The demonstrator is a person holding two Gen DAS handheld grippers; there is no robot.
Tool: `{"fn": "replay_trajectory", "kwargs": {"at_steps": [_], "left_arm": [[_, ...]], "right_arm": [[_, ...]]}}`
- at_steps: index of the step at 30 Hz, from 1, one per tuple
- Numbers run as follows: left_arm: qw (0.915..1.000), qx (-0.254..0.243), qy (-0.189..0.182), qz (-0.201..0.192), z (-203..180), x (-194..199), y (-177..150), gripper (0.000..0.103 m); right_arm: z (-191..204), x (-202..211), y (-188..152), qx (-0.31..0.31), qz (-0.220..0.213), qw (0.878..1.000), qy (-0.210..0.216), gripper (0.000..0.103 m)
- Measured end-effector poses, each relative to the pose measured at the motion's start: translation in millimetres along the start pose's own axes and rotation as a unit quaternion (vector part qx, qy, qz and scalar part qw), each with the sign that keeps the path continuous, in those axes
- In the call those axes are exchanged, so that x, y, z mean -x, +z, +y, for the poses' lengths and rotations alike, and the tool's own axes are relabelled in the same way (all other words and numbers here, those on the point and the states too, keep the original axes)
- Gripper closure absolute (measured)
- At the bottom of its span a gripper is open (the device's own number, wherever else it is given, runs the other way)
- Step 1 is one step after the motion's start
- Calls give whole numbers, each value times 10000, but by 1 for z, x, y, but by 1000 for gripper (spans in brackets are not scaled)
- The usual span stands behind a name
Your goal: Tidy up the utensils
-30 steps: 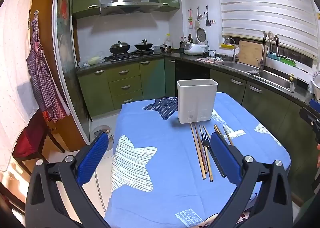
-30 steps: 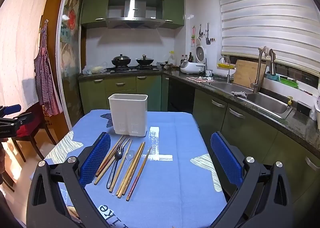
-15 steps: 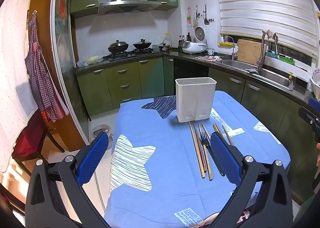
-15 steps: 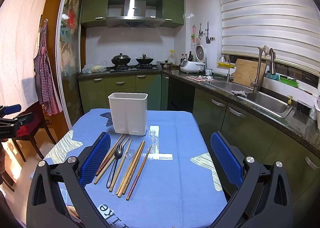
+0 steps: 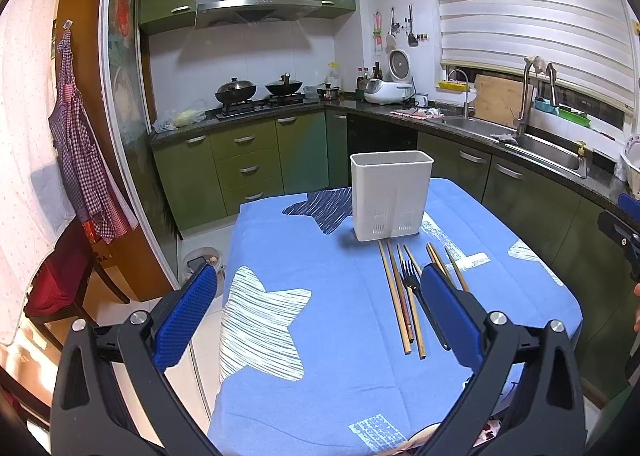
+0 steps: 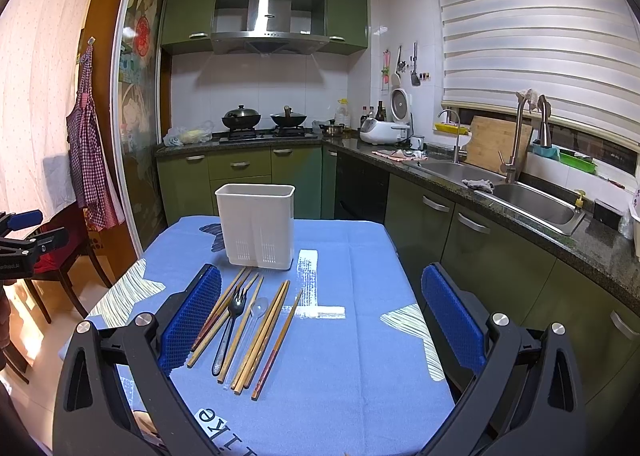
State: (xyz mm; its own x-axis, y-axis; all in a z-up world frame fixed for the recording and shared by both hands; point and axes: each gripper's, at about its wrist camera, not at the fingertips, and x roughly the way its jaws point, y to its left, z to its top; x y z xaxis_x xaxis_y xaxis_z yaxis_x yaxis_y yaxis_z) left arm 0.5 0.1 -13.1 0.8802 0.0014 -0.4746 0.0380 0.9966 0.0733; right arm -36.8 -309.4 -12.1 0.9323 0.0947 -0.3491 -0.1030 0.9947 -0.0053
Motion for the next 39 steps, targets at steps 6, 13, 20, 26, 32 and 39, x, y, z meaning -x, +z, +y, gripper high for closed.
{"fn": "replay_trajectory", "kwargs": {"at_steps": [6,13,20,26,32,39], "left_arm": [[10000,0,2,4,0,0,0,6],[10000,0,3,13,-1,-1,0,6],[10000,-3,1,18,-1,-1,0,6],[10000,-7,4,23,-1,-1,0,6],[10000,0,1,25,0,-2,0,6],[10000,-11,22,24,-1,-3,-1,6]], "right_arm": [[0,0,0,0,7,10000,-1,4],[-1,-2,-3,-10,23,10000,5,4],[-1,-3,-4,-5,32,10000,6,4],[-1,-6,-7,-6,47,10000,4,4],[-1,-7,-10,-14,46,10000,5,4],[0,-8,-8,-9,48,10000,-6,4]]}}
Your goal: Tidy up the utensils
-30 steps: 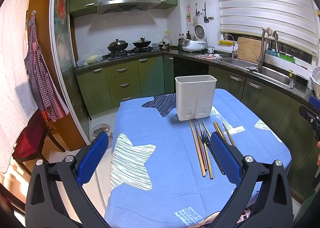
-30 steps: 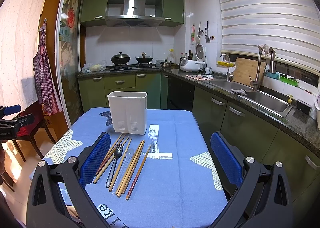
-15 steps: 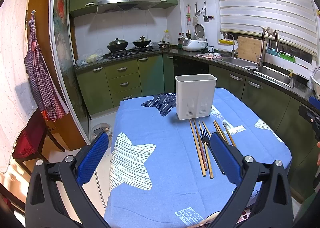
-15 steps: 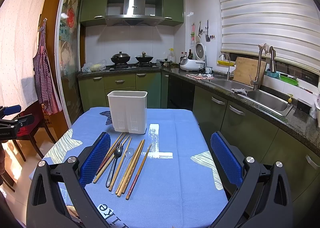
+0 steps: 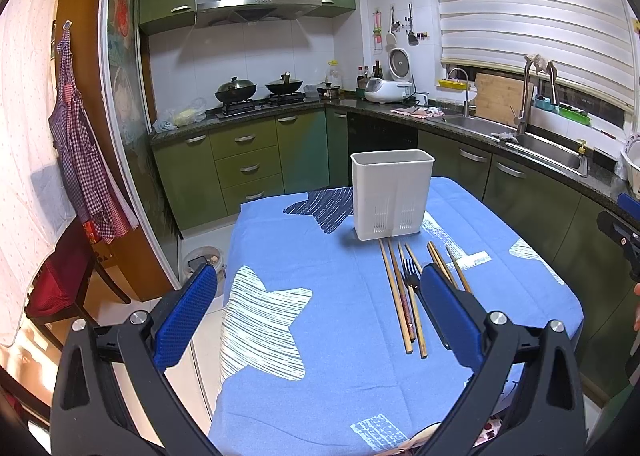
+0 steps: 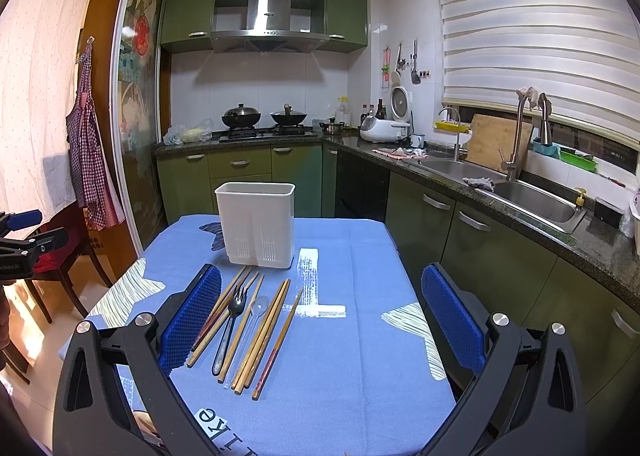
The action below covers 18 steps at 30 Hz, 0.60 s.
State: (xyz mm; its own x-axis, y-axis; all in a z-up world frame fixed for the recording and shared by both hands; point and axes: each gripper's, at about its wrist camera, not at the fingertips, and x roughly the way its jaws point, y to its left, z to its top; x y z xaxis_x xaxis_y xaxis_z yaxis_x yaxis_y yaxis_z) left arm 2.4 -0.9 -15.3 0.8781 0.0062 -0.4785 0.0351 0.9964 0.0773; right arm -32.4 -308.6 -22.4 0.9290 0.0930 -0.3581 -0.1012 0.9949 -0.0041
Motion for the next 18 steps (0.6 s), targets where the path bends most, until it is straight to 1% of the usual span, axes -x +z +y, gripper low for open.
{"fn": "replay_trajectory", "kwargs": {"at_steps": [18], "left_arm": [[10000,-4,-4,23,0,-1,-1,6]], "right_arm": [[0,-1,0,-2,14,10000,-3,4]]}}
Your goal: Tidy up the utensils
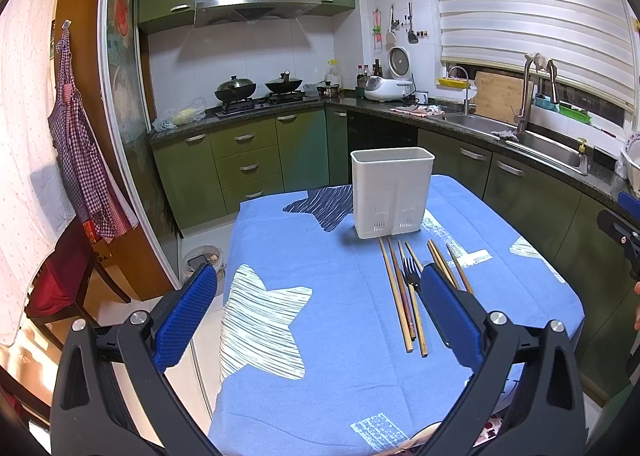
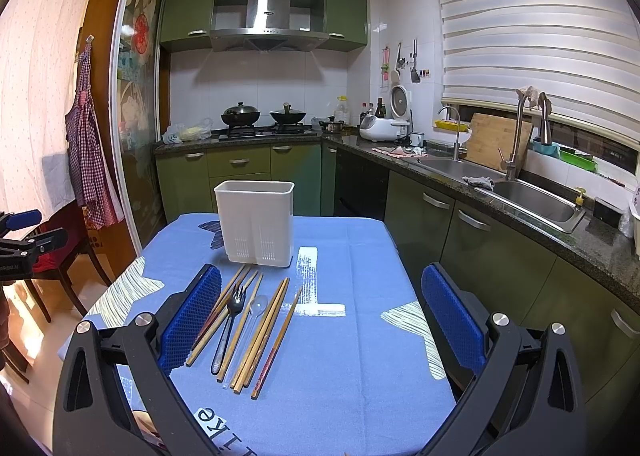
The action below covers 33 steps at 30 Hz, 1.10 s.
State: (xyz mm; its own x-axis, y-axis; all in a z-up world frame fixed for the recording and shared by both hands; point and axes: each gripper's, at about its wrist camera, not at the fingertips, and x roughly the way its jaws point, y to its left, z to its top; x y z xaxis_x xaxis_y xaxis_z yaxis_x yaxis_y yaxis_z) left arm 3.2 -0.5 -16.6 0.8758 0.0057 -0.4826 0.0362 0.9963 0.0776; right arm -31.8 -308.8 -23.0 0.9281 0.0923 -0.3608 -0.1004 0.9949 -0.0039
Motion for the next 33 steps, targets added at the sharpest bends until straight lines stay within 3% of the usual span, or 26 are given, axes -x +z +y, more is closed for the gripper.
{"fn": "replay_trajectory", "kwargs": {"at_steps": [15,21,24,28,31,33], "left_arm": [[9999,-3,-39,102,-2,-9,-3,6],[9960,23,-486,745,-8,-61,4,6],[9880,1,-650,1400,-16,-112,5,6],[9647,145,-1023,2422,-29,-180,-3,6],[9505,262,-1214,2848,-40,-210,-9,6],[9464,206,-1212,2987,-51,-223,-10,7]], "right_arm": [[0,-6,-4,-7,70,10000,-9,4],[-5,-43,-1,81,557,9984,75,4],[-13,-86,-2,115,1245,9921,131,4],[-21,-145,-12,142,2088,9774,302,4],[-24,-173,-17,117,2441,9685,475,4],[-26,-193,-20,56,2716,9603,637,4]]}}
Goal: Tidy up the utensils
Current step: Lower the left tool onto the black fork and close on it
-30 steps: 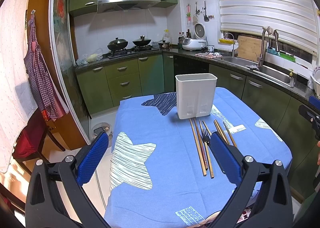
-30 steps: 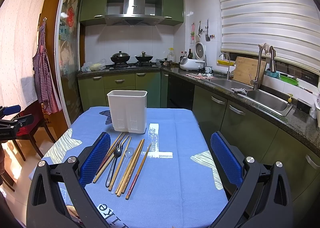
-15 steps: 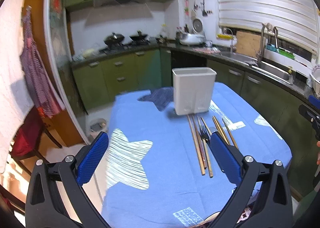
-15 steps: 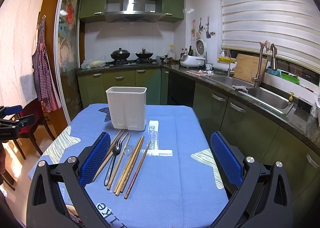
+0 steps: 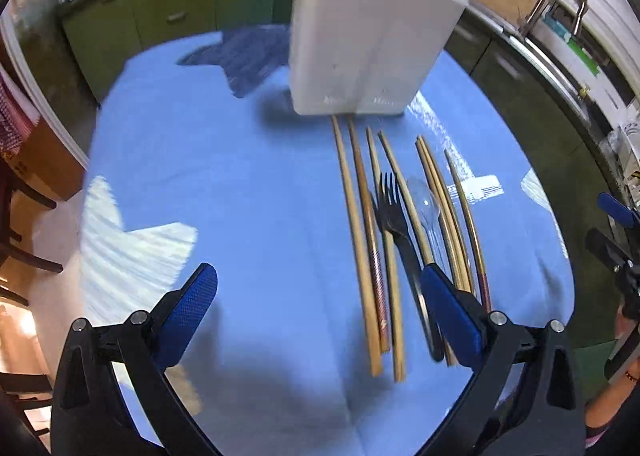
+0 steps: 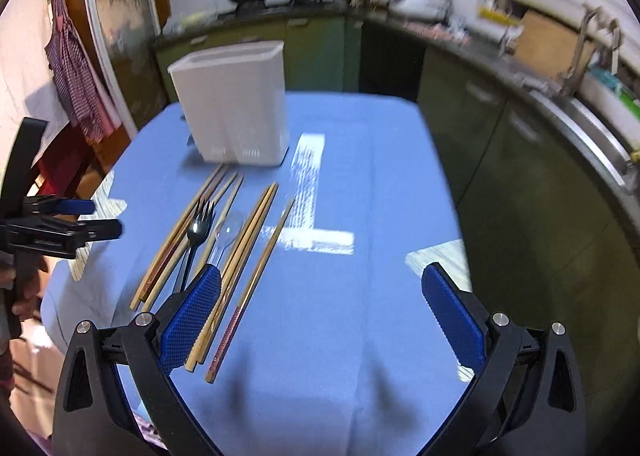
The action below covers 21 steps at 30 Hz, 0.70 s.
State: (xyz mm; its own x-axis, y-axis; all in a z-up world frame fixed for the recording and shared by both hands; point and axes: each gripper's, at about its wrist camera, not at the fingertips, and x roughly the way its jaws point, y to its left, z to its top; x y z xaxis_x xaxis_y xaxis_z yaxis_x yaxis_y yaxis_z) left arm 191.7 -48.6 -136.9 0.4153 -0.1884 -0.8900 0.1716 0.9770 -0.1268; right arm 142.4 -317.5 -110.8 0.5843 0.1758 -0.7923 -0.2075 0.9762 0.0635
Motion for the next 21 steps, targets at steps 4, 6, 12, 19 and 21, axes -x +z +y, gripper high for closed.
{"fn": "replay_trajectory", "kwargs": {"at_steps": [4,6,12,19,21], "left_arm": [[9989,-342,155,272,-28,-19,12,25],[9981,-449,177,394,-41,-25,15,27],[9956,-492,427,680,-63,-37,27,45],[9915,-332,512,1145,-69,-48,24,59],[9904,-296,486,1261,-70,-49,23,62]], "right_arm": [[-9,-29,15,-166,555,9978,334,7],[-14,-44,22,-253,899,9950,358,11],[-33,-69,38,-385,1499,9878,198,32],[-32,-83,44,-158,1982,9799,156,52],[-29,-84,44,-66,2017,9794,125,52]]}}
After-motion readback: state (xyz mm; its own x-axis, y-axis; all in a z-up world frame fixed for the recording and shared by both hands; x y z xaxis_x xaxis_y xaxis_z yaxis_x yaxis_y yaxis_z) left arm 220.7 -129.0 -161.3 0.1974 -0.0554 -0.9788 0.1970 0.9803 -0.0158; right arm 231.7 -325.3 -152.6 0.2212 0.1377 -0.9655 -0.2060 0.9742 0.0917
